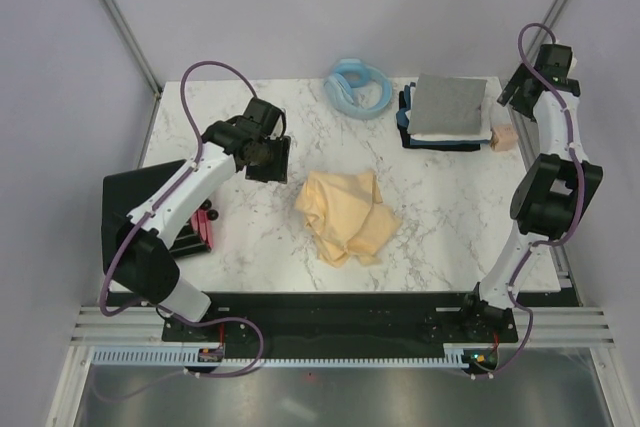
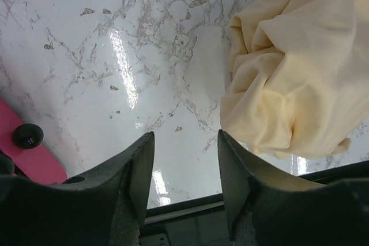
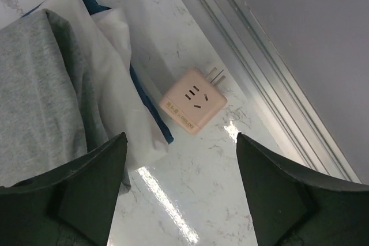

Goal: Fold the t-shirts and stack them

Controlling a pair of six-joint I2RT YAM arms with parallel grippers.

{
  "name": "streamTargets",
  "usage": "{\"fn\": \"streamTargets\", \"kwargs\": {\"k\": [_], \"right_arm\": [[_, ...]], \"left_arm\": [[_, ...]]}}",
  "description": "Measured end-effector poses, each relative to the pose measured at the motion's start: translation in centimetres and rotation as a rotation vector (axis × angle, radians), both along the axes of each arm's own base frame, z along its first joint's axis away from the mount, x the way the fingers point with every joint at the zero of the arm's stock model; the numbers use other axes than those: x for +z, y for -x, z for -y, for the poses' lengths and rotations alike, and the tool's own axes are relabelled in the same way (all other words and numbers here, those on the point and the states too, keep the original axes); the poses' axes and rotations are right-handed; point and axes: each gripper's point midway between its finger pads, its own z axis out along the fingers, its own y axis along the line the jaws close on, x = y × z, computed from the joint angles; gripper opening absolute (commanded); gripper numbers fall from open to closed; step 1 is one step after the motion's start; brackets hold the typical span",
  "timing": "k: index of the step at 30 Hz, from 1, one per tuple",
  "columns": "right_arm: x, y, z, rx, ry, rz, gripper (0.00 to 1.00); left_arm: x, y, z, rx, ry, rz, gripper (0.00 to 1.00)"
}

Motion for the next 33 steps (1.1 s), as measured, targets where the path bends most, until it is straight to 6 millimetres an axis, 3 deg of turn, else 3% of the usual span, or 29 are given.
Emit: {"fn": "streamTargets", "kwargs": {"k": [8,12,24,33], "right_arm": [[-7.3,-0.8,-0.3,0.012,-0.133,-0.115,0.84],[-9.1,-0.6,-0.7,-0.008,-0.191,-0.142,0.86],[-7.4,-2.6,0.9,-0.079,-0.219,-0.065,0.85],[-9.4,-1.8,0.8,-0.108,-0.247,-0.127,0.87]], "left_arm": [[0.0,-0.7,-0.6,0.023,0.017,0.007,0.54],[0.0,-0.8,-0.8,0.031,0.018,0.006,0.53],[-0.2,-1.0,-0.8,0.034,0.029,-0.003,0.52],[-0.3,-1.1,-0.9,0.038,0.028,-0.005,0.52]]}}
